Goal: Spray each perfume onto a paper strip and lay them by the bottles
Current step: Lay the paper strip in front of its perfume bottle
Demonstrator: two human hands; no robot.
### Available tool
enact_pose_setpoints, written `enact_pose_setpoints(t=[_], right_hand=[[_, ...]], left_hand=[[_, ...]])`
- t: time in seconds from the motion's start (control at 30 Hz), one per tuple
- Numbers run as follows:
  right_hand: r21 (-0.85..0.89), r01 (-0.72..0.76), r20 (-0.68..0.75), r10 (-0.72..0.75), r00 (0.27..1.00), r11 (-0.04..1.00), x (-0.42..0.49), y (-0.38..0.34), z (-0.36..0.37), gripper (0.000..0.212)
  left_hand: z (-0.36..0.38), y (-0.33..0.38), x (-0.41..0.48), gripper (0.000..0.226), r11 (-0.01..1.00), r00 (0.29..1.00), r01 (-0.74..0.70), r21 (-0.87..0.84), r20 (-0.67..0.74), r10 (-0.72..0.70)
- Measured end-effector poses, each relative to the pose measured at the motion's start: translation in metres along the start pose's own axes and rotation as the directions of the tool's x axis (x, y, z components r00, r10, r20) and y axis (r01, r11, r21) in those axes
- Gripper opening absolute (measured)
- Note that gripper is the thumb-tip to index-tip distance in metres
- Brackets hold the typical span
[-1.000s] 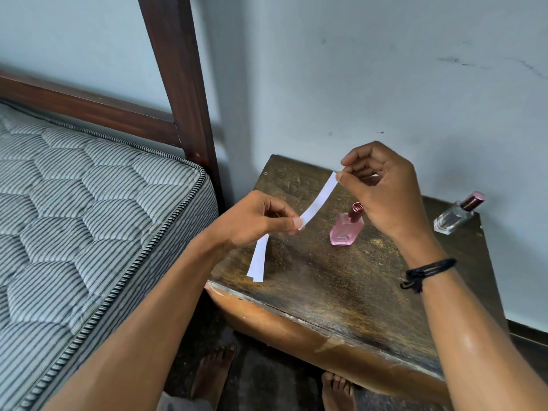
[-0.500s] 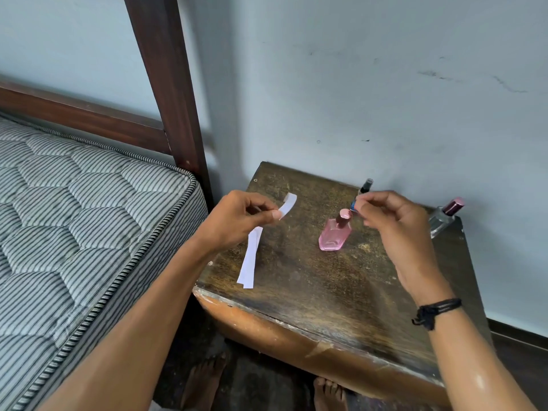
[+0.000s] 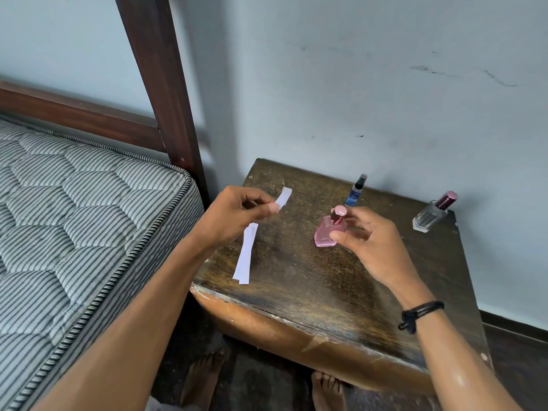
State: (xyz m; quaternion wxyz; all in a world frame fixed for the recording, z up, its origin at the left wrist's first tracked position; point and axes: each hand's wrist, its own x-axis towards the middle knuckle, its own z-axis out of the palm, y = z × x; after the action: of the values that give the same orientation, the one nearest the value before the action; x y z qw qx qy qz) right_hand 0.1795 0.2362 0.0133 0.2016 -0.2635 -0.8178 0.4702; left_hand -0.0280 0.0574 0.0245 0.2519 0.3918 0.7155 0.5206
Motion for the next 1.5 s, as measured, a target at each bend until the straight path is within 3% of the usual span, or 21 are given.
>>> enact_pose_setpoints(t=[0.2,0.47,0.57,0.63,0.67,0.73,0.8,0.83,0.87,0.9,0.93,0.97,1.0,1.07,1.13,1.23,1.5], right_hand=[[-0.131,-0.020,-0.033,0.015,0.999,0.991,-0.003,-0.001,-0.020,0.042],[-0.102,-0.084,0.011,0.086,0.996,0.991,-0.003,0.001,-0.039,0.043],[-0.056,-0.086,0.029,0.088,0.996,0.995,-0.002,0.006,-0.041,0.061],[-0.048,-0.029,-0.138,0.022,0.990,0.998,-0.006,0.004,-0.038,0.080],[-0.076,0.045,-0.284,-0.064,0.957,0.996,-0.010,0.000,-0.035,0.082],[-0.185,0.280,-0.518,-0.336,0.787,0.942,-0.022,-0.015,-0.021,0.063],[-0.242,0.516,-0.513,-0.560,0.650,0.822,-0.035,-0.033,0.005,0.035],[-0.213,0.590,-0.456,-0.613,0.645,0.779,-0.040,-0.041,0.021,0.021],[-0.145,0.585,-0.402,-0.588,0.702,0.798,-0.045,-0.048,0.037,0.010],[-0.030,0.482,-0.354,-0.460,0.814,0.876,-0.047,-0.054,0.051,0.007],[0.123,0.272,-0.284,-0.229,0.931,0.954,-0.046,-0.058,0.062,0.010],[0.285,-0.002,-0.166,0.051,0.985,0.958,-0.042,-0.061,0.070,0.015],[0.415,-0.257,-0.027,0.294,0.956,0.873,-0.034,-0.062,0.076,0.020],[0.548,-0.522,0.180,0.517,0.837,0.654,-0.015,-0.063,0.082,0.034],[0.614,-0.571,0.245,0.557,0.794,0.544,0.003,-0.062,0.089,0.045],[0.660,-0.588,0.283,0.571,0.771,0.467,0.021,-0.061,0.100,0.048],[0.701,-0.560,0.206,0.627,0.752,0.442,0.044,-0.059,0.109,0.010]], left_hand=[[-0.001,-0.002,0.001,0.008,1.000,1.000,-0.018,-0.002,-0.002,0.018],[0.001,0.001,0.001,0.008,1.000,1.000,0.010,-0.020,-0.009,-0.011],[0.001,0.004,0.000,0.011,0.998,1.000,0.025,-0.050,-0.014,-0.026],[0.001,0.004,0.000,0.013,0.996,0.999,0.040,-0.076,-0.032,-0.043],[0.000,0.004,0.000,0.013,0.995,0.998,0.049,-0.089,-0.043,-0.053],[0.000,0.004,-0.001,0.010,0.991,0.996,0.065,-0.113,-0.054,-0.072],[0.001,0.004,-0.001,0.011,0.988,0.995,0.082,-0.132,-0.050,-0.089],[0.001,0.003,-0.001,0.012,0.985,0.994,0.088,-0.146,-0.047,-0.095],[0.000,0.003,-0.001,0.014,0.983,0.994,0.089,-0.160,-0.048,-0.098],[-0.002,0.004,-0.002,0.015,0.980,0.994,0.086,-0.177,-0.050,-0.096],[-0.003,0.004,-0.002,0.015,0.977,0.994,0.082,-0.195,-0.049,-0.093],[-0.005,0.005,-0.003,0.015,0.974,0.995,0.079,-0.213,-0.042,-0.090],[-0.007,0.006,-0.004,0.014,0.970,0.996,0.078,-0.229,-0.030,-0.087],[-0.012,0.005,-0.008,0.013,0.962,0.996,0.090,-0.258,-0.006,-0.094],[-0.016,0.004,-0.012,0.013,0.957,0.994,0.108,-0.270,0.019,-0.106],[-0.021,0.003,-0.014,0.016,0.966,0.994,0.105,-0.237,0.059,-0.093],[-0.027,-0.009,-0.012,0.021,0.982,0.984,0.156,-0.108,0.100,-0.145]])
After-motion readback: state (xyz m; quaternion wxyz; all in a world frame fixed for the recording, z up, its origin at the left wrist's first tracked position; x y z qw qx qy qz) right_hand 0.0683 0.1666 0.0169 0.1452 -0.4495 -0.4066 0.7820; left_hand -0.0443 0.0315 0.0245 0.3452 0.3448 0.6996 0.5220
